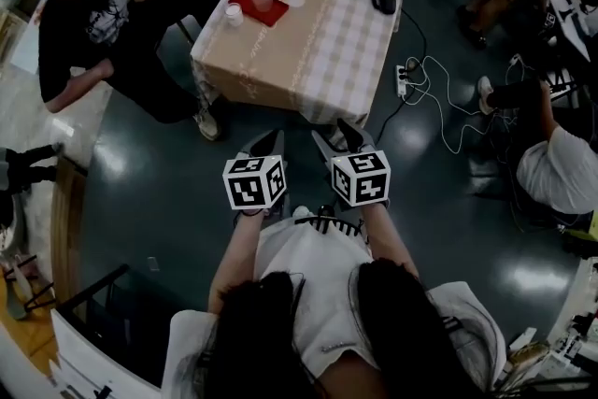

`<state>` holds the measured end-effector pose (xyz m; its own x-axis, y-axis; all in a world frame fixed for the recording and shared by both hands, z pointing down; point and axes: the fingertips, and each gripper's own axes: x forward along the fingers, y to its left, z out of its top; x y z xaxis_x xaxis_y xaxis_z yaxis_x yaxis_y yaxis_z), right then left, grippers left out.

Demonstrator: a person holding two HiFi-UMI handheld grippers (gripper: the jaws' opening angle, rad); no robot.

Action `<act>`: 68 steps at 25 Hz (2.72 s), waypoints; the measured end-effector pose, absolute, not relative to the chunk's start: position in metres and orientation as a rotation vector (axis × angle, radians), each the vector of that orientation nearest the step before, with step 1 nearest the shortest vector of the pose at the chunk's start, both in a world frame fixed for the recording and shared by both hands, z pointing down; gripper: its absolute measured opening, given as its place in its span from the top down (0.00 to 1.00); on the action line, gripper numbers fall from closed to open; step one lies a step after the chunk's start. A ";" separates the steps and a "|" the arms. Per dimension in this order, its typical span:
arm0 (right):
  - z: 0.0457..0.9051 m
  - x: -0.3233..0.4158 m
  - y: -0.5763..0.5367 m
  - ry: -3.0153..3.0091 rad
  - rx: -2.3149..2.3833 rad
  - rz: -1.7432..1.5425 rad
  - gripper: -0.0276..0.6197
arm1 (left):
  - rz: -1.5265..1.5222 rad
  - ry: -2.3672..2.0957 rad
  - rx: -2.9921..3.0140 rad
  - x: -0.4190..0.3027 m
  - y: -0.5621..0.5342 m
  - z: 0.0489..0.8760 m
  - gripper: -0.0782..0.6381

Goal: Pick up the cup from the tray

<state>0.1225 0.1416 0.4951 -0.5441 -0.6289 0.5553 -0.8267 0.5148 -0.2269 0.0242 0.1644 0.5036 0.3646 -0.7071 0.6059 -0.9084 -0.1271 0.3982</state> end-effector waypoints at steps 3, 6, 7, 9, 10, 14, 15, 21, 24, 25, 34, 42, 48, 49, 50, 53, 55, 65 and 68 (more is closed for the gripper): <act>0.497 0.115 0.116 -2.334 1.206 0.676 0.58 | 0.366 -1.369 1.892 0.020 0.140 0.508 0.88; 0.497 0.104 0.091 -2.319 1.212 0.677 0.58 | 0.370 -1.353 1.895 0.009 0.114 0.507 0.89; 0.497 0.101 0.084 -2.313 1.214 0.680 0.57 | 0.371 -1.351 1.895 0.004 0.106 0.507 0.89; 0.498 0.093 0.071 -2.303 1.217 0.687 0.57 | 0.374 -1.345 1.891 -0.005 0.092 0.507 0.89; 0.497 0.090 0.064 -2.299 1.218 0.687 0.57 | 0.377 -1.340 1.888 -0.009 0.085 0.507 0.89; 0.492 0.077 0.038 -2.298 1.242 0.672 0.57 | 0.385 -1.329 1.886 -0.024 0.059 0.506 0.89; 0.492 0.074 0.032 -2.293 1.241 0.667 0.57 | 0.387 -1.325 1.889 -0.027 0.053 0.506 0.89; 0.496 0.050 0.003 -2.268 1.222 0.679 0.55 | 0.398 -1.292 1.902 -0.046 0.019 0.505 0.89; 0.495 0.040 -0.014 -2.250 1.257 0.642 0.55 | 0.409 -1.276 1.918 -0.056 0.004 0.503 0.89; 0.494 0.037 -0.021 -2.240 1.270 0.617 0.55 | 0.413 -1.269 1.926 -0.059 -0.001 0.503 0.89; 0.487 0.008 -0.059 -2.258 1.290 0.583 0.47 | 0.412 -1.248 1.929 -0.084 -0.031 0.507 0.89; 0.484 -0.004 -0.110 -2.279 1.253 0.541 0.40 | 0.410 -1.264 1.918 -0.091 -0.065 0.507 0.89; 0.497 -0.026 -0.153 -2.291 1.163 0.538 0.37 | 0.420 -1.292 1.875 -0.107 -0.093 0.515 0.88; 0.499 -0.030 -0.162 -2.297 1.158 0.540 0.37 | 0.425 -1.296 1.864 -0.109 -0.097 0.518 0.89; 0.501 -0.033 -0.171 -2.303 1.157 0.545 0.36 | 0.428 -1.299 1.852 -0.111 -0.100 0.521 0.89; 0.509 -0.043 -0.199 -2.309 1.154 0.548 0.36 | 0.433 -1.300 1.814 -0.115 -0.110 0.532 0.89; 0.517 -0.051 -0.215 -2.297 1.122 0.522 0.35 | 0.438 -1.301 1.791 -0.117 -0.118 0.539 0.89; 0.565 -0.083 -0.276 -2.243 0.951 0.451 0.33 | 0.362 -1.362 1.676 -0.131 -0.160 0.556 0.89; 0.583 -0.094 -0.282 -2.207 0.879 0.411 0.33 | 0.355 -1.363 1.657 -0.130 -0.165 0.560 0.89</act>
<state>-0.0936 -0.2816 0.5826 -0.5131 -0.4687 0.7191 -0.6961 0.7174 -0.0292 -0.1301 -0.1649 0.5602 0.3423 -0.6142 0.7111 -0.8831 0.0483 0.4667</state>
